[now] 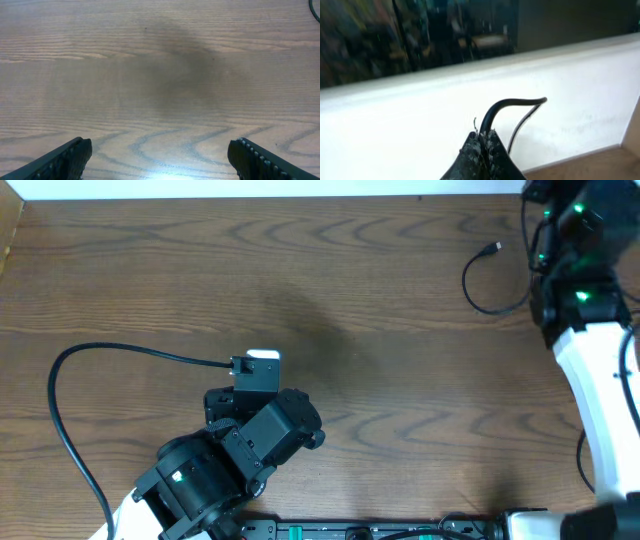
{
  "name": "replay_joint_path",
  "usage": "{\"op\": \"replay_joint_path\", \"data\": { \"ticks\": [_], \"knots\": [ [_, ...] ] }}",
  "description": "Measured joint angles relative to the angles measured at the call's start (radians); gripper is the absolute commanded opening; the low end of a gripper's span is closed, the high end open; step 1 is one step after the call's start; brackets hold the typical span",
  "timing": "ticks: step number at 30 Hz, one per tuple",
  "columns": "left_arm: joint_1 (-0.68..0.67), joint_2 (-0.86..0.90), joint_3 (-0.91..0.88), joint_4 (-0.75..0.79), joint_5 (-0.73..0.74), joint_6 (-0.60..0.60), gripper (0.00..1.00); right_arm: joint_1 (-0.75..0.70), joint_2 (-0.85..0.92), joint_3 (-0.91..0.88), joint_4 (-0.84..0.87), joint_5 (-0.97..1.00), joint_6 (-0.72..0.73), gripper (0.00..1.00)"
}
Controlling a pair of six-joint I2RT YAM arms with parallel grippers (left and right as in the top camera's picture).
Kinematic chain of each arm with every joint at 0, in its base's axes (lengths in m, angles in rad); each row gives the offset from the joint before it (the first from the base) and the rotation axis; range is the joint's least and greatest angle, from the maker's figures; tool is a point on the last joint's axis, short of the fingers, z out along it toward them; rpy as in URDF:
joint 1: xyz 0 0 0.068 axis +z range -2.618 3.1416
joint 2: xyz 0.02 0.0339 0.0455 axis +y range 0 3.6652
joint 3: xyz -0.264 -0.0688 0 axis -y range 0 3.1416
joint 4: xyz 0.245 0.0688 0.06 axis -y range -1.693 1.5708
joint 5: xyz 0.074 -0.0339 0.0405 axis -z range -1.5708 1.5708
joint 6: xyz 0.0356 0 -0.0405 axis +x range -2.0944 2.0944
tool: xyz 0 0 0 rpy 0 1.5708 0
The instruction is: Untangle cables
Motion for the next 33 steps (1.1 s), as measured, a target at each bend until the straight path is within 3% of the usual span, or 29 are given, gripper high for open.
{"op": "replay_joint_path", "data": {
  "ticks": [10, 17, 18, 20, 22, 25, 33],
  "knots": [
    [0.000, 0.000, 0.000, 0.000, 0.000, 0.000, 0.91, 0.000, 0.153, 0.000, -0.186, -0.095, -0.003, 0.03],
    [0.000, 0.000, 0.000, 0.000, 0.000, 0.000, 0.91, 0.000, 0.279, 0.000, -0.307, -0.120, 0.011, 0.38],
    [0.000, 0.000, 0.000, 0.000, 0.000, 0.000, 0.91, 0.000, 0.299, 0.000, -0.318, -0.122, 0.022, 0.48],
    [0.000, 0.000, 0.000, 0.000, 0.000, 0.000, 0.91, 0.000, 0.332, 0.000, -0.344, -0.124, 0.049, 0.59],
    [0.000, 0.000, 0.000, 0.000, 0.000, 0.000, 0.91, 0.000, 0.361, 0.000, -0.368, -0.129, 0.073, 0.80],
    [0.000, 0.000, 0.000, 0.000, 0.000, 0.000, 0.91, -0.001, 0.398, 0.000, -0.411, -0.148, 0.092, 0.98],
    [0.000, 0.000, 0.000, 0.000, 0.000, 0.000, 0.91, -0.001, 0.411, 0.000, -0.504, -0.227, 0.107, 0.99]
  ]
}}
